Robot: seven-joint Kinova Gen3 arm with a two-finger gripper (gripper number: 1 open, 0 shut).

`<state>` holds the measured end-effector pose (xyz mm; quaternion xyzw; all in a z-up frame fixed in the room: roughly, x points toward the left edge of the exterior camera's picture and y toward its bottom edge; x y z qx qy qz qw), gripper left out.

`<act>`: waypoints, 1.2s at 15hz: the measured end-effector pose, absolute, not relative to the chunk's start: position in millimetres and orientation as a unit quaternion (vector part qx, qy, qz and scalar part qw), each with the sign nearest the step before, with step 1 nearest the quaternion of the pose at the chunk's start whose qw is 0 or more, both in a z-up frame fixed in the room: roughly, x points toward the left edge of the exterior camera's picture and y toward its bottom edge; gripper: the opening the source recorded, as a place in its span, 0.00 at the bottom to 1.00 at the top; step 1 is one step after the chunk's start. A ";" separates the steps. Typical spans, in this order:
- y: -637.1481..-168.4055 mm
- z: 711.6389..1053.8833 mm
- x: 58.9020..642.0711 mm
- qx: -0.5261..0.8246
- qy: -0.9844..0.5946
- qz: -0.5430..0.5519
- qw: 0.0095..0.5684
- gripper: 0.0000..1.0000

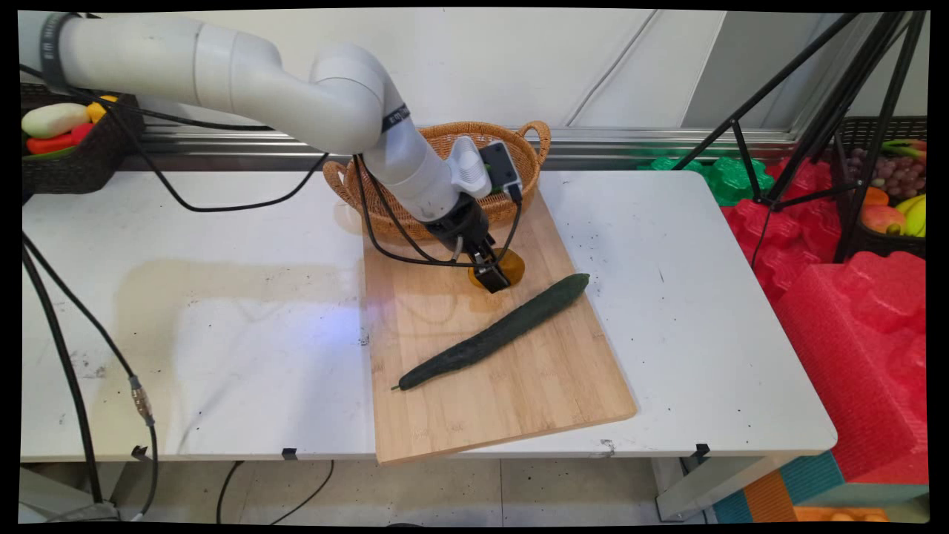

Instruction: Pick up the potato from the cutting board, then place the picked object in the vegetable basket

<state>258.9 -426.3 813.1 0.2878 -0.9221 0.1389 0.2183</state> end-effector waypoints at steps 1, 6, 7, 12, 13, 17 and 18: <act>-428.7 810.7 256.6 0.287 -0.923 0.137 0.217 0.00; -431.0 813.3 254.3 0.285 -0.923 0.139 0.219 0.00; -429.9 816.1 254.6 0.284 -0.922 0.141 0.220 0.00; -415.9 843.7 259.5 0.282 -0.914 0.156 0.245 0.00; -412.0 852.2 261.3 0.283 -0.911 0.160 0.253 0.00; -390.3 898.8 285.0 0.296 -0.888 0.192 0.295 0.00; -384.7 908.6 293.4 0.301 -0.882 0.200 0.304 0.00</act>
